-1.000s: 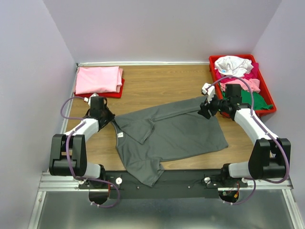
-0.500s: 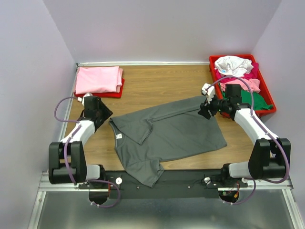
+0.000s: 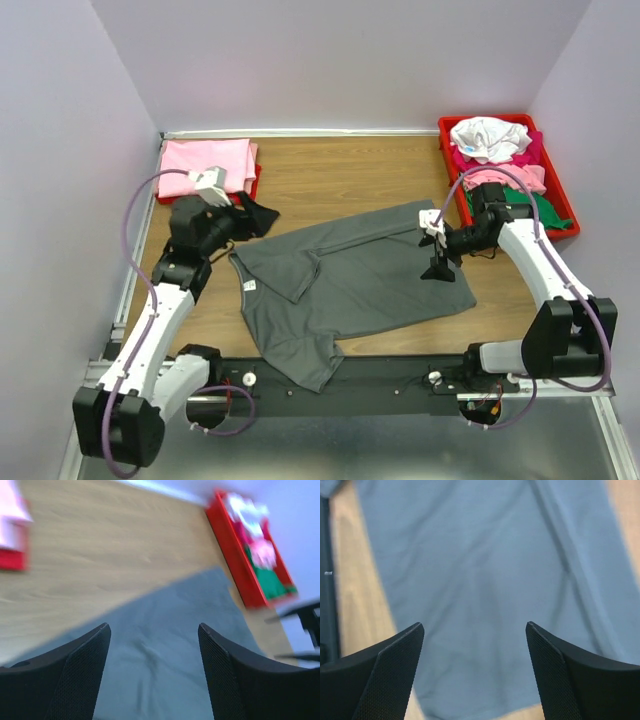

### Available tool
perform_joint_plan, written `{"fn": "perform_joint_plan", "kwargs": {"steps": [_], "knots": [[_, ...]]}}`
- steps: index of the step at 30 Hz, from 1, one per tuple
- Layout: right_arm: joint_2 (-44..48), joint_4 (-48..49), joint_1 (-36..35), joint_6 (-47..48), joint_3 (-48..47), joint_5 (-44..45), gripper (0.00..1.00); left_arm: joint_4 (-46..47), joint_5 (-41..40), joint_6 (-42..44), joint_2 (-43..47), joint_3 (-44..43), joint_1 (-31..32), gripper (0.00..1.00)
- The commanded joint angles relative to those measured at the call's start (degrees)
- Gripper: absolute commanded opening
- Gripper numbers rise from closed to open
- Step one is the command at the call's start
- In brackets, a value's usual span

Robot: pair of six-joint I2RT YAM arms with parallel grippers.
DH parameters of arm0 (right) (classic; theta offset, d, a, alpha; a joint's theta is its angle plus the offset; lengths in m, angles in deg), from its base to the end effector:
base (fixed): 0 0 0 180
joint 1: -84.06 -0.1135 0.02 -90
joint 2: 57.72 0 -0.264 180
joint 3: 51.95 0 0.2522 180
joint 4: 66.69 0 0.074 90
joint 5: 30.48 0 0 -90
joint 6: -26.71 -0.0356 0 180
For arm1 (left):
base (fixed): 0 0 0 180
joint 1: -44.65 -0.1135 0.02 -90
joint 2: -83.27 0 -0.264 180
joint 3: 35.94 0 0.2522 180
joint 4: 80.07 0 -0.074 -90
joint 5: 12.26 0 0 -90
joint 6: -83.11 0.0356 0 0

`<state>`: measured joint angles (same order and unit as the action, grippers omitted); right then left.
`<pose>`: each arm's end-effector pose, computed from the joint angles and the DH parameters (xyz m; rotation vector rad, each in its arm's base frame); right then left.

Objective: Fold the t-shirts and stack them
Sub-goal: Fold the tshirt

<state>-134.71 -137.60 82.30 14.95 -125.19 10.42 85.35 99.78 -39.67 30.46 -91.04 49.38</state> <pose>0.2370 0.0342 0.2604 -1.6108 1.6962 0.6430 0.2151 -0.0312 0.3111 -0.1641 1.8356 -0.8073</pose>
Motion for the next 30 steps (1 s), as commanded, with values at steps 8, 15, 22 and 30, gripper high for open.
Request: {"fn": "perform_joint_plan", "kwargs": {"steps": [8,15,22,30], "knots": [[-6.9,27.6,0.1,-42.7,-2.8,13.4,0.84,-16.4,-21.1,-2.1,-2.1,2.2,11.3,0.64],[-26.3,36.0,0.1,-60.0,-17.6,32.3,0.78,-9.8,-26.6,-7.9,-8.6,4.2,0.6,0.64],[-38.5,36.0,0.1,-64.4,-24.5,39.3,0.76,-6.6,-16.8,-4.9,-15.3,6.2,-4.3,0.73],[-43.6,35.9,0.1,-65.1,-24.7,38.0,0.67,-5.0,-11.3,-2.6,-22.0,7.2,-5.8,0.73]]}}
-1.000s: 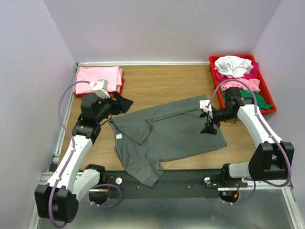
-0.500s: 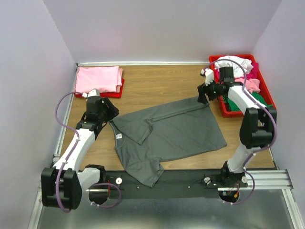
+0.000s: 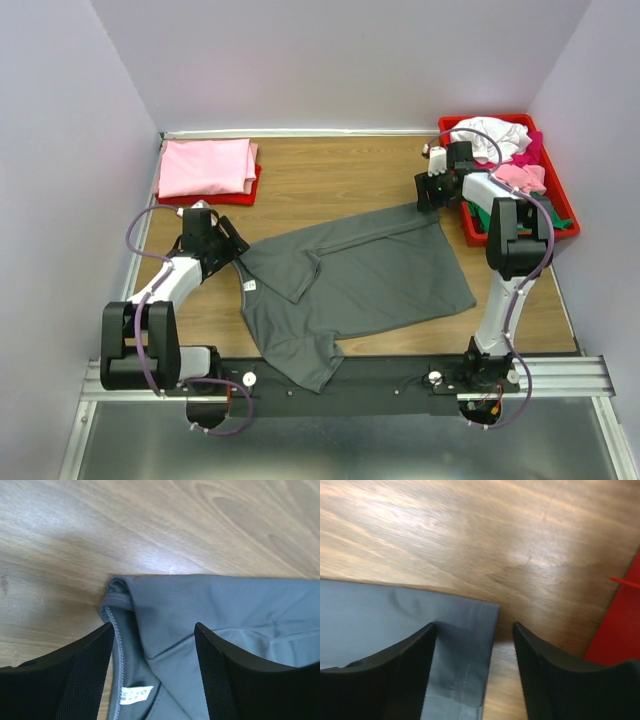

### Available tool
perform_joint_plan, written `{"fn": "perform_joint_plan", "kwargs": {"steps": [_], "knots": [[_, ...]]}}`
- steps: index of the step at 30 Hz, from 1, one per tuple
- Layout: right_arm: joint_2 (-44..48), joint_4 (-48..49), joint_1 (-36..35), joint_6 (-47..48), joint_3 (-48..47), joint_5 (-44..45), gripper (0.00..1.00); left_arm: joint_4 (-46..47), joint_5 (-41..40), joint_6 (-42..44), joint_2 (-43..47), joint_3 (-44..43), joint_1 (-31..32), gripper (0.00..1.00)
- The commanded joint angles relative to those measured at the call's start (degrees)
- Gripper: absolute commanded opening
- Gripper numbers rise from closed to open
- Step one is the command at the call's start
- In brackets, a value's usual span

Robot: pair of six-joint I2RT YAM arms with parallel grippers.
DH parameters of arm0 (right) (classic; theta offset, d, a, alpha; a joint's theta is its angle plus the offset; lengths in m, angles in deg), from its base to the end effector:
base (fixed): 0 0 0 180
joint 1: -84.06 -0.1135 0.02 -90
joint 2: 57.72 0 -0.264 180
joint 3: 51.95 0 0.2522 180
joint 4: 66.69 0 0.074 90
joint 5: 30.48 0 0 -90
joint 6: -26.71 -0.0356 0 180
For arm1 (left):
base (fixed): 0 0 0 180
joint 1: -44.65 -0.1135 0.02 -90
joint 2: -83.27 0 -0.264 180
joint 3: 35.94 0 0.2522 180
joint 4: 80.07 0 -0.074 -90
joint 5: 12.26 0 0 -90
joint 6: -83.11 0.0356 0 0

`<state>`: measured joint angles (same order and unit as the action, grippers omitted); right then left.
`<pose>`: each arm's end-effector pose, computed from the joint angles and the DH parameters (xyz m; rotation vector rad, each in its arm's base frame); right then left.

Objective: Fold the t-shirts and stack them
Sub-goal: Fold the tshirt

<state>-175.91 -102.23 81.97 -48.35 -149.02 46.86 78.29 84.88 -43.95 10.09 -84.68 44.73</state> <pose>0.4392 0.0238 0.1645 -0.4584 2.4932 0.1944 0.2490 -0.0048 0.1831 -0.7082 2.3093 -0.4529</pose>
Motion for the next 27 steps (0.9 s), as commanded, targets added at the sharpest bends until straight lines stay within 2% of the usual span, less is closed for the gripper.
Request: {"fn": "perform_joint_plan", "kwargs": {"steps": [1,5,7,8,9,10,11,12,13,15,18,27], "knots": [[-2.7,0.2,0.4,-1.8,-0.8,1.1,0.65,2.3,3.7,1.5,-2.8,0.6,-1.0,0.73],[-3.9,-0.7,0.4,-2.1,-1.2,-1.4,0.51,2.5,1.9,0.6,-7.0,-0.9,-1.1,0.71],[-4.2,-1.0,0.4,-2.0,-1.4,-2.2,0.41,2.7,2.3,0.4,-9.6,-2.1,-1.1,0.68],[-4.2,-1.2,0.3,-2.0,-1.5,-2.6,0.37,2.8,2.7,0.5,-10.2,-2.4,-1.1,0.62],[-4.2,-1.2,0.4,-1.9,-1.6,-3.1,0.29,3.0,3.0,0.4,-10.8,-2.6,-1.2,0.58],[-4.1,-1.2,0.4,-1.9,-1.9,-3.8,0.25,3.5,3.2,0.4,-11.7,-2.9,-1.1,0.46],[-4.1,-1.3,0.4,-1.9,-2.1,-4.0,0.16,3.7,3.1,0.3,-12.5,-3.3,-1.1,0.42],[-4.1,-1.3,0.4,-1.8,-2.4,-4.2,0.13,3.8,2.9,0.3,-13.0,-3.7,-1.1,0.4],[-4.5,-1.3,0.4,-1.8,-3.5,-4.3,0.11,3.9,2.4,0.3,-13.6,-4.0,-1.2,0.28],[-5.3,-1.4,0.4,-2.0,-5.2,-4.0,0.05,4.2,1.7,0.2,-15.6,-5.8,-1.6,0.21],[-8.6,-1.9,0.4,-2.7,-10.3,-3.9,0.0,5.0,1.6,0.1,-19.5,-9.3,-2.3,0.18],[-19.7,-4.2,0.4,-6.9,-29.3,-4.5,0.0,3.8,2.7,1.3,-26.7,-19.8,-2.7,0.2]]}}
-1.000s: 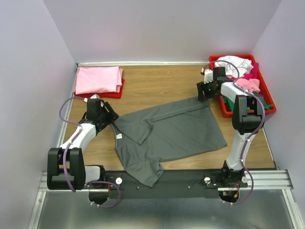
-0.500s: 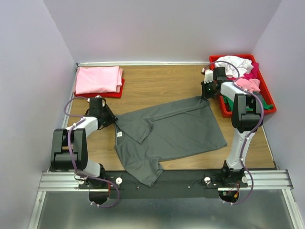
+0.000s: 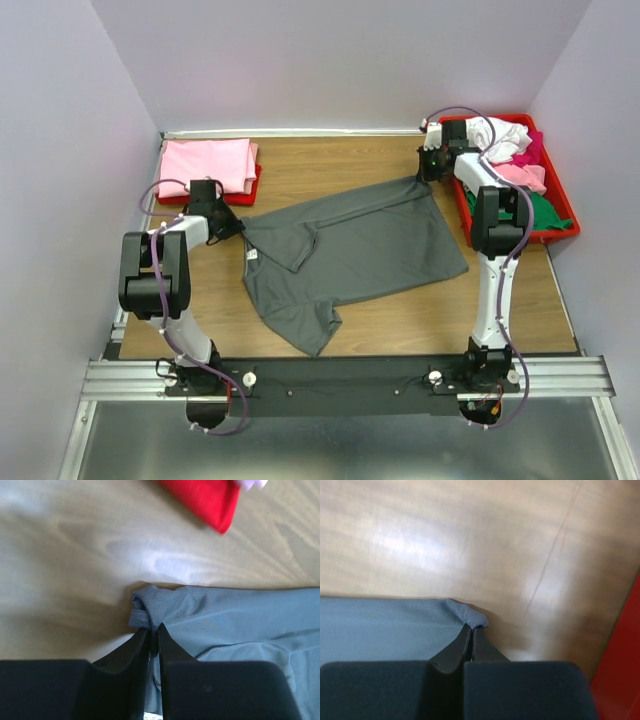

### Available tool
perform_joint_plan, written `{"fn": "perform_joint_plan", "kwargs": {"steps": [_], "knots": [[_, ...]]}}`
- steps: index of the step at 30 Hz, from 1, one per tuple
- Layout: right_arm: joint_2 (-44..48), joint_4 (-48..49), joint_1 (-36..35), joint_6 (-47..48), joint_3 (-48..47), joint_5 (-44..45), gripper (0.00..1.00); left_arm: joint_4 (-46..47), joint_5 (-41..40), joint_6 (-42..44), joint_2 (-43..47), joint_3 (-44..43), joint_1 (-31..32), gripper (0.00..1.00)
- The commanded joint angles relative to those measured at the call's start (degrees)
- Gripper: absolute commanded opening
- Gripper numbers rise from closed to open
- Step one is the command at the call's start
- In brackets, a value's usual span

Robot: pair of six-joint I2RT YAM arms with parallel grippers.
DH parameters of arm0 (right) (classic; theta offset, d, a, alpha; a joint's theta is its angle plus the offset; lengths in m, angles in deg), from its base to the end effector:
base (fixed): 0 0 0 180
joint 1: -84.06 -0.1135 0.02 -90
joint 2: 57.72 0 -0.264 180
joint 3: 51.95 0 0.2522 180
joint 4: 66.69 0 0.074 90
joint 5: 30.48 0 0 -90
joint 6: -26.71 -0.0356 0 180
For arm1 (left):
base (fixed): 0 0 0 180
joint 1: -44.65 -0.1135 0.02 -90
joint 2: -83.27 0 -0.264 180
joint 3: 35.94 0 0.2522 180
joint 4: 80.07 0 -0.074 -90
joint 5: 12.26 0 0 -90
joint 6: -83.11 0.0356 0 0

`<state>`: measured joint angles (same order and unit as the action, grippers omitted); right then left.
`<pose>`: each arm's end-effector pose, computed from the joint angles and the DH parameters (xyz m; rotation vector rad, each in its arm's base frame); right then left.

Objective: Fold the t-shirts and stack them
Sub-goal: Fold the tshirt

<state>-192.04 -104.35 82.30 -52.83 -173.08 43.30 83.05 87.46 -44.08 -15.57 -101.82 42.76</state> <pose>0.5177 0.0259 0.1609 -0.3806 2.4000 0.2794 0.3425 0.0053 0.1538 -0.7574 2.3647 -0.4762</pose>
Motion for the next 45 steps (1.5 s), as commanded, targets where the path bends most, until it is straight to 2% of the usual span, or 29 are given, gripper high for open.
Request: {"fn": "perform_joint_plan", "kwargs": {"steps": [1,2,3,6,7,11,12,13,14,15,16,17,18,19,20,21,22,23,24,25,26,27,28,29,32,33,36,40,45], "knots": [[-4.4,-2.7,0.1,-2.6,-7.6,-1.5,0.01,-1.2,0.5,2.1,-0.7,-3.6,-1.0,0.25],[-4.4,-2.7,0.1,-2.7,-8.6,-1.8,0.03,-1.4,1.1,2.6,-0.3,-3.8,-1.2,0.3],[-3.8,-3.0,0.0,-2.6,-9.6,-2.1,0.15,-1.7,1.9,3.5,1.3,-4.0,-1.3,0.45],[-0.7,-3.1,-0.1,-0.8,-9.2,-2.8,0.47,-2.9,3.9,7.6,5.7,-3.7,-1.4,0.6],[2.4,-3.3,-0.1,0.3,-8.0,-3.3,0.53,-3.7,4.3,8.7,9.9,-3.0,-1.4,0.66],[11.8,-4.4,-0.1,3.5,-3.7,-6.5,0.7,-4.8,8.3,14.4,22.9,-1.9,-1.3,0.72],[13.9,-4.8,-0.1,4.3,-2.6,-7.8,0.77,-4.4,9.4,16.3,27.9,-2.2,-1.4,0.74],[16.1,-6.0,-0.2,5.3,-1.4,-9.6,0.81,-2.8,11.1,17.2,30.3,-2.8,-1.4,0.8],[18.8,-6.9,-0.2,6.3,0.0,-14.2,0.84,-1.6,13.0,18.4,32.1,-3.4,-1.3,0.87],[23.7,-7.7,-0.2,9.6,3.2,-16.7,0.9,0.1,19.6,18.9,33.7,-3.9,-1.3,0.96],[26.8,-8.8,-0.2,11.3,5.5,-19.1,0.92,2.6,23.1,19.3,35.5,-4.7,-1.3,0.98],[32.6,-9.0,-0.1,15.1,10.6,-23.8,0.99,2.8,31.2,19.2,35.7,-4.9,-1.3,0.98],[32.6,-8.9,-0.2,17.6,14.3,-26.5,1.0,4.0,34.3,18.6,35.6,-5.5,-1.1,0.98],[39.2,-8.5,-0.2,19.8,17.5,-28.5,1.0,3.2,35.9,16.7,34.6,-6.4,0.5,0.99],[41.7,-8.3,-0.2,21.8,24.2,-32.9,1.0,-4.1,35.7,17.5,33.7,-8.7,1.7,0.99],[44.4,-8.3,-0.2,21.4,24.3,-35.1,1.0,-8.8,32.1,19.4,33.5,-10.4,6.1,0.98],[47.4,-9.1,-0.2,21.4,29.8,-38.5,1.0,-13.3,26.5,21.2,33.1,-11.9,16.4,0.94],[48.6,-11.8,-0.2,27.7,32.1,-43.7,0.99,-16.9,16.3,22.4,33.0,-12.7,21.4,0.92],[49.3,-19.4,-0.3,32.3,33.5,-45.2,0.93,-22.4,12.6,21.6,32.9,-13.4,26.6,0.89],[51.1,-23.1,-0.3,37.2,36.2,-46.6,0.9,-24.5,9.8,20.2,33.0,-12.9,30.8,0.73],[52.3,-24.9,-0.3,42.4,37.8,-46.6,0.86,-26.7,5.6,16.3,33.4,-12.1,38.4,0.63],[53.9,-25.1,-0.2,43.1,39.6,-45.6,0.86,-30.9,3.4,14.7,34.2,-10.0,42.1,0.52],[55.8,-24.9,-0.2,43.8,41.7,-44.9,0.86,-32.6,1.0,12.5,34.7,-8.6,45.7,0.49],[58.6,-24.5,-0.2,44.0,44.5,-43.1,0.87,-33.7,-3.5,10.2,35.6,-7.0,54.0,0.46],[60.8,-22.2,0.0,41.1,46.7,-39.2,0.84,-36.1,-6.0,0.0,39.3,-0.5,63.4,0.42],[60.8,-21.3,0.1,38.9,47.6,-36.3,0.82,-36.4,-7.9,-4.7,40.3,0.4,69.0,0.42],[59.5,-19.8,0.9,37.2,49.8,-34.0,0.8,-38.9,-12.0,-9.8,37.8,3.9,77.1,0.47],[58.6,-19.2,1.2,35.8,50.4,-33.1,0.8,-37.2,-14.3,-10.1,29.0,4.6,82.6,0.5],[58.5,-19.0,1.5,35.5,51.0,-33.9,0.8,-40.2,-24.2,-9.0,18.5,-0.8,84.2,0.52]]}}
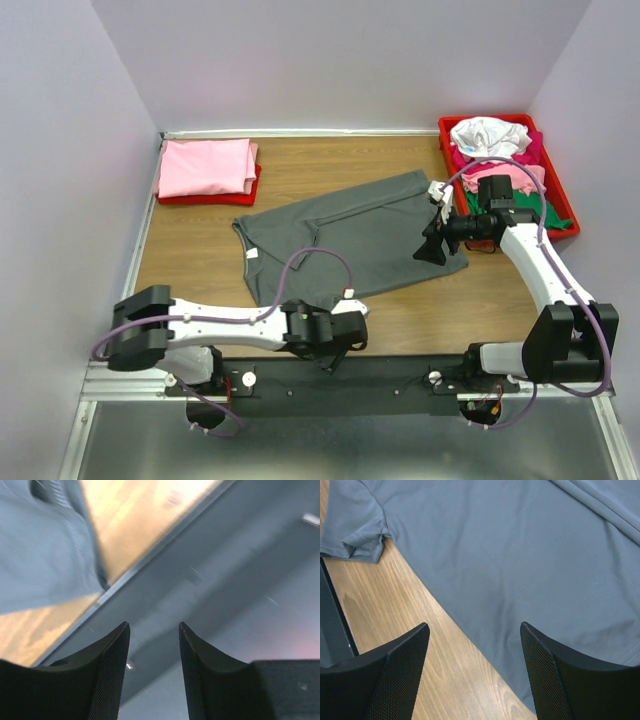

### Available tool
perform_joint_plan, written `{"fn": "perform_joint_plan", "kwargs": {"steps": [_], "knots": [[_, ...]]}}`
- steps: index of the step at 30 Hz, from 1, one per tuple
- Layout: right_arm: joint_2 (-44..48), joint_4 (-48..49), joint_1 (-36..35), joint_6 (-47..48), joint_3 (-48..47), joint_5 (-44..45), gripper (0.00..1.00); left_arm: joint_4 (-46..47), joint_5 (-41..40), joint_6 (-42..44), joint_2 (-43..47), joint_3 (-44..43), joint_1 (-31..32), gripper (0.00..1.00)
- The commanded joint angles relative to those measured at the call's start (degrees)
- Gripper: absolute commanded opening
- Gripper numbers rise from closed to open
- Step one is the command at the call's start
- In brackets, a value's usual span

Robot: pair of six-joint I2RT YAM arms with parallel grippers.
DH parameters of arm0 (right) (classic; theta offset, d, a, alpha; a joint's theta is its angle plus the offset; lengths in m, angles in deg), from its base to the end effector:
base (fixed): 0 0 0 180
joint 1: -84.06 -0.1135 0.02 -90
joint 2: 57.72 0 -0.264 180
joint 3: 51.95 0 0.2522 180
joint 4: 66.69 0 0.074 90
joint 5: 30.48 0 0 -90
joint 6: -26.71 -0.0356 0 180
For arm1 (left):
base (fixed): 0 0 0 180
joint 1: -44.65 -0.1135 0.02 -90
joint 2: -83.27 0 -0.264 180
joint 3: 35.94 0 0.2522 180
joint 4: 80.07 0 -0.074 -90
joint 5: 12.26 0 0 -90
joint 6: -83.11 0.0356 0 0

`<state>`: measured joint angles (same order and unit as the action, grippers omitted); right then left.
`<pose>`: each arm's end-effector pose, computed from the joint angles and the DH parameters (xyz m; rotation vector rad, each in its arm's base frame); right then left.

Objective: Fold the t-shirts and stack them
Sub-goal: Fold the tshirt

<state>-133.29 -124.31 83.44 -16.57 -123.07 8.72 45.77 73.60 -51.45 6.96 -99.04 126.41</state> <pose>0.2505 0.0303 0.2643 -1.1497 1.9593 0.7661 0.0377 -0.2423 0.2113 0.8936 2.7203 -0.4645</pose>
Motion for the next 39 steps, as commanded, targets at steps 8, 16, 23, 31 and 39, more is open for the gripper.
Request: {"fn": "perform_joint_plan", "kwargs": {"steps": [8,16,23,31,39], "knots": [[-0.9,1.0,0.4,-0.8,1.3,0.1,0.8,-5.2,-16.4,1.3,-13.6,-9.4,0.6,0.53],[-0.5,0.9,0.4,-0.8,1.8,-0.9,0.8,-6.1,-15.6,0.9,-20.2,-8.6,0.2,0.54],[-0.2,0.8,0.4,-0.8,2.2,-1.8,0.8,-6.1,-17.5,1.0,-21.0,-8.8,-1.0,0.54],[0.2,0.8,0.4,-0.8,2.3,-1.8,0.8,-3.6,-12.8,3.1,-20.5,-4.9,-2.0,0.42],[0.9,0.8,1.5,-0.9,2.6,-2.4,0.8,-2.6,-10.8,3.2,-19.6,-3.3,-2.5,0.29]]}}
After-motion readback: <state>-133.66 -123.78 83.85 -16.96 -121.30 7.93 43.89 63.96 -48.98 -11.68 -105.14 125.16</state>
